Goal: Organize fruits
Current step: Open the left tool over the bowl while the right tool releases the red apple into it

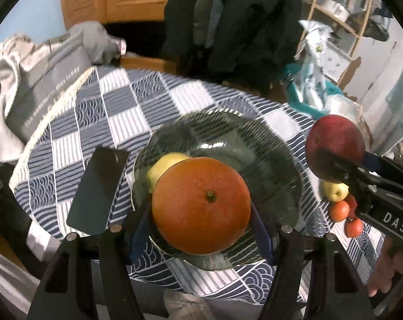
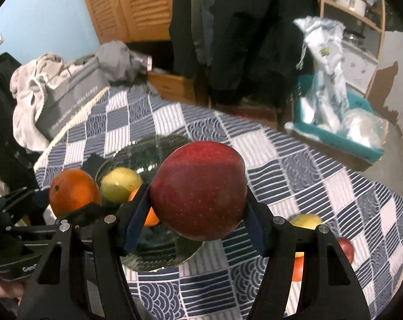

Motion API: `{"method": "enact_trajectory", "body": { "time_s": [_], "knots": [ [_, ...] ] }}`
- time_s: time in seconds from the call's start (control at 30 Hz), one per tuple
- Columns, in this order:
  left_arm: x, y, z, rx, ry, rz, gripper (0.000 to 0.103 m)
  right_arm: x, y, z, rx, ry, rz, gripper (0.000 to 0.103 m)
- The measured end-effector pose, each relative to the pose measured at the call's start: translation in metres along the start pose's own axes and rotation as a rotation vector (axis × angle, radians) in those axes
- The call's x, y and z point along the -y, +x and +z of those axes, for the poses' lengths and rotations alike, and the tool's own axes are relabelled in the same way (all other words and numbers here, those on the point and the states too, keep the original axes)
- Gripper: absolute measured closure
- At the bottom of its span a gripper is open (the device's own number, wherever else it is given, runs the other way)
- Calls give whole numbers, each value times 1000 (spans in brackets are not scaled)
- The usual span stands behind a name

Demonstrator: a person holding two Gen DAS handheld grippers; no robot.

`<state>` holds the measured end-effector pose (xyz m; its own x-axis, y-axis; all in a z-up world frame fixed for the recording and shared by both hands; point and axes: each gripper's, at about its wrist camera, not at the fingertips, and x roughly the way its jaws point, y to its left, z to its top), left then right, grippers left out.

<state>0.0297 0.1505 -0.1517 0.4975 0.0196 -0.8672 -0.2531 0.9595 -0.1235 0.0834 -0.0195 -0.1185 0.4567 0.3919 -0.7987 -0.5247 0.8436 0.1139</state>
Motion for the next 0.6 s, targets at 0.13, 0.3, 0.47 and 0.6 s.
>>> {"method": "enact_trajectory", "body": {
  "time_s": [0.13, 0.3, 0.47, 0.6],
  "knots": [
    [-6, 17, -4, -41, -13, 11, 34, -3, 19, -5, -53, -5, 9, 37],
    [-10, 34, -10, -101, -31, 8, 34, -8, 39, -12, -106, -14, 28, 37],
    [-13, 47, -15, -146, -45, 8, 34, -13, 51, -18, -144, -29, 36, 37],
    [-12, 54, -19, -174, -43, 14, 34, -15, 59, -23, -170, -39, 37, 37]
  ]
}}
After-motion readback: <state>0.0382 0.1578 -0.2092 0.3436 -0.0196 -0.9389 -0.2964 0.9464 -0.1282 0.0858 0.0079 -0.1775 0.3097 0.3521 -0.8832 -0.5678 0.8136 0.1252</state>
